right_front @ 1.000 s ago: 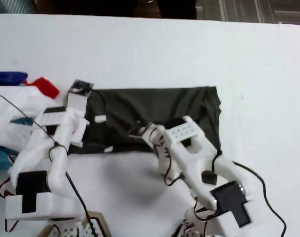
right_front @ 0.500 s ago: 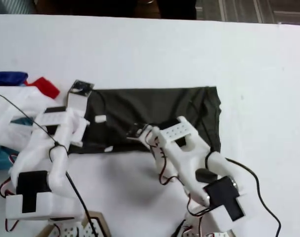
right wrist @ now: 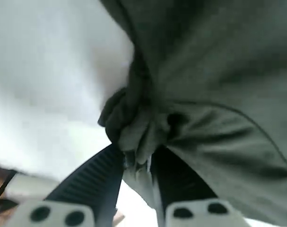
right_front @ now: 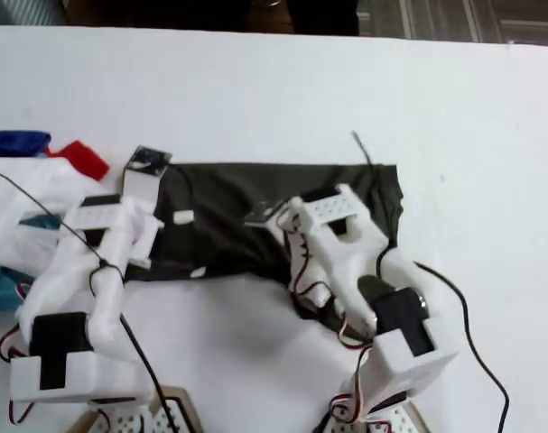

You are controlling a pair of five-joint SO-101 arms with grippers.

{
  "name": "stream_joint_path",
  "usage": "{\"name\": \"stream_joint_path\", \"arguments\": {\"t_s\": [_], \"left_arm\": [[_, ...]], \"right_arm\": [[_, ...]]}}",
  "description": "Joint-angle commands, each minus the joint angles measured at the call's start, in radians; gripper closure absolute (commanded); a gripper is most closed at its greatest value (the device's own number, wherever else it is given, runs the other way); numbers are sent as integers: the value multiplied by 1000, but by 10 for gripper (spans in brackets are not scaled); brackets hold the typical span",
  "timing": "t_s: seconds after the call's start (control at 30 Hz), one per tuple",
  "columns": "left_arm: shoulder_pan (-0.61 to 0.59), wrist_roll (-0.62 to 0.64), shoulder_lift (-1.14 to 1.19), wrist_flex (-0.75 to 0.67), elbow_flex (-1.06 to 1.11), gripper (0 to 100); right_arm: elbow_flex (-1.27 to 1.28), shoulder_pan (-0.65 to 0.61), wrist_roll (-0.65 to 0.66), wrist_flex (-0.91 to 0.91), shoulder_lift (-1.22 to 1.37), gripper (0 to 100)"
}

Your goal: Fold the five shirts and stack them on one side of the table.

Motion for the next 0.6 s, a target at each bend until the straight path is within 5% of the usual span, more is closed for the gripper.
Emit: {"name": "stream_joint_path", "arguments": {"t_s": [0.0,0.27,0.57], "left_arm": [[-8,8,-12,-21,2,975],[-8,8,-12,-21,2,975],[-8,8,-12,-21,2,975]], "right_arm": [[-133,53,91,133,-87,980],[-473,148,192,245,-41,980],[-1036,154,204,271,420,978]]}}
